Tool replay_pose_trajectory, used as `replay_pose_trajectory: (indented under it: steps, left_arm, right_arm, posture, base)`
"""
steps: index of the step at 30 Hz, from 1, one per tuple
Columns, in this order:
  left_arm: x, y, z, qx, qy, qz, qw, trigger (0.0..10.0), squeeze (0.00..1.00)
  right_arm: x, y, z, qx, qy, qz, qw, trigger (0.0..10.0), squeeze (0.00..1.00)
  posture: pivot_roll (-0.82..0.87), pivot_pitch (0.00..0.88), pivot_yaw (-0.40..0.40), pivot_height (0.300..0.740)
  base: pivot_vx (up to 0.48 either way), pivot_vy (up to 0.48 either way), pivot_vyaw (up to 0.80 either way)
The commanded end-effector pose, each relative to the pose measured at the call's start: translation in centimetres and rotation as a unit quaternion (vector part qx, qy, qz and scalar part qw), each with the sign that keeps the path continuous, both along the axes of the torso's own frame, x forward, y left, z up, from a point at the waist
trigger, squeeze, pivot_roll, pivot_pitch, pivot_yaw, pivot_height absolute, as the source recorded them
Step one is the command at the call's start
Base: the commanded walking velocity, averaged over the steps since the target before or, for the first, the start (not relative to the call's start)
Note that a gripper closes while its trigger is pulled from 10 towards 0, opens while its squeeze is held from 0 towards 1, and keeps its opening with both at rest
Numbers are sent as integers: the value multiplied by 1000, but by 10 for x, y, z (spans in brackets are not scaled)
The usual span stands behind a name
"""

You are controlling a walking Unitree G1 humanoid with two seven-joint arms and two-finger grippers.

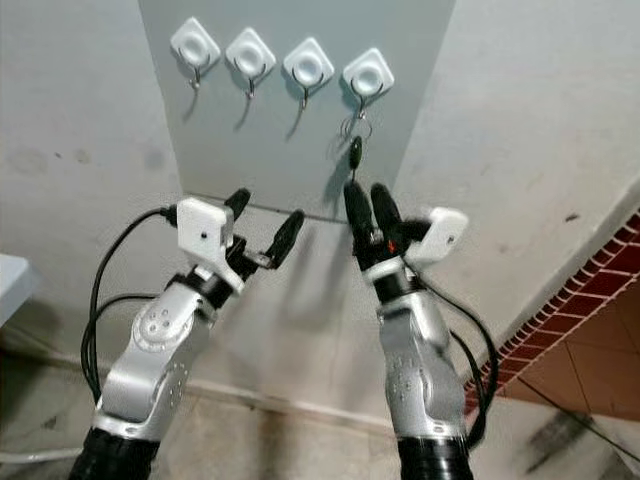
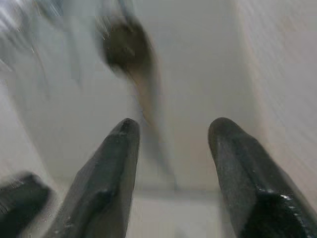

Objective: Hang keys on a hook

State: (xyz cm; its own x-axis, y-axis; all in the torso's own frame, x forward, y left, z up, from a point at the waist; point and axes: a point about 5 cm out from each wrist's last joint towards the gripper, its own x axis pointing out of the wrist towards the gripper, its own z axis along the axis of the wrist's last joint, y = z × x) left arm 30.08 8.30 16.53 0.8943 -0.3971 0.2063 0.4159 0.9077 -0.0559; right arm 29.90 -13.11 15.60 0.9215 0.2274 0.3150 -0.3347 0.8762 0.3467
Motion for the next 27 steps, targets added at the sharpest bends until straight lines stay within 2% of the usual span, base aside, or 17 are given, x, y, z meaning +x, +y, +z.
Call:
replay_pose_trajectory:
  steps: [1, 2, 5, 6, 8, 11, 12, 16, 18, 24, 27]
  left_arm:
    - [1, 4, -9, -6, 15, 19, 1000, 10000, 0]
    - [1, 7, -13, -9, 23, 26, 999, 10000, 0]
    - [-1, 17, -31, -24, 54, 53, 997, 10000, 0]
    - [-3, 20, -37, -26, 61, 60, 996, 10000, 0]
    - [-5, 23, -41, -33, 64, 64, 995, 10000, 0]
    - [-8, 34, -57, -42, 91, 89, 991, 10000, 0]
    - [-12, 40, -63, -41, 95, 102, 989, 10000, 0]
    - [-17, 48, -64, -61, 99, 106, 988, 10000, 0]
    - [-25, 59, -58, -70, 89, 111, 987, 10000, 0]
    - [-38, 72, -49, -56, 58, 137, 987, 10000, 0]
    - [-45, 74, -51, -50, 51, 140, 988, 10000, 0]
  right_arm:
    - [-1, -4, -6, -27, 6, -21, 999, 10000, 90]
    - [-3, -7, -10, -38, 13, -31, 999, 10000, 0]
    - [-13, -21, -27, -66, 45, -74, 994, 10000, 0]
    - [-17, -26, -34, -93, 53, -89, 990, 10000, 0]
    - [-21, -29, -41, -117, 66, -98, 986, 10000, 0]
    - [-30, -40, -59, -147, 110, -144, 972, 10000, 0]
    - [-38, -46, -65, -150, 128, -168, 966, 10000, 0]
    - [-48, -50, -64, -148, 125, -179, 965, 10000, 0]
    - [-61, -53, -55, -159, 96, -194, 963, 10000, 0]
    - [-80, -44, -40, -162, 57, -206, 963, 10000, 0]
    - [-87, -43, -46, -164, 72, -208, 962, 10000, 0]
  posture:
    - [11, 53, -73, 740]
    - [11, 53, -73, 740]
    - [8, 50, -74, 740]
    - [6, 48, -75, 740]
    - [6, 46, -74, 740]
    - [2, 41, -70, 740]
    - [1, 36, -68, 740]
    - [-3, 34, -63, 740]
    - [-2, 31, -60, 740]
    - [-7, 20, -55, 740]
    - [-9, 18, -56, 740]
  base:
    - [0, 0, 0]
    - [0, 0, 0]
    - [0, 0, 0]
    - [0, 0, 0]
    - [0, 0, 0]
    - [0, 0, 0]
    - [0, 0, 0]
    - [0, 0, 0]
    - [0, 0, 0]
    - [0, 0, 0]
    - [0, 0, 0]
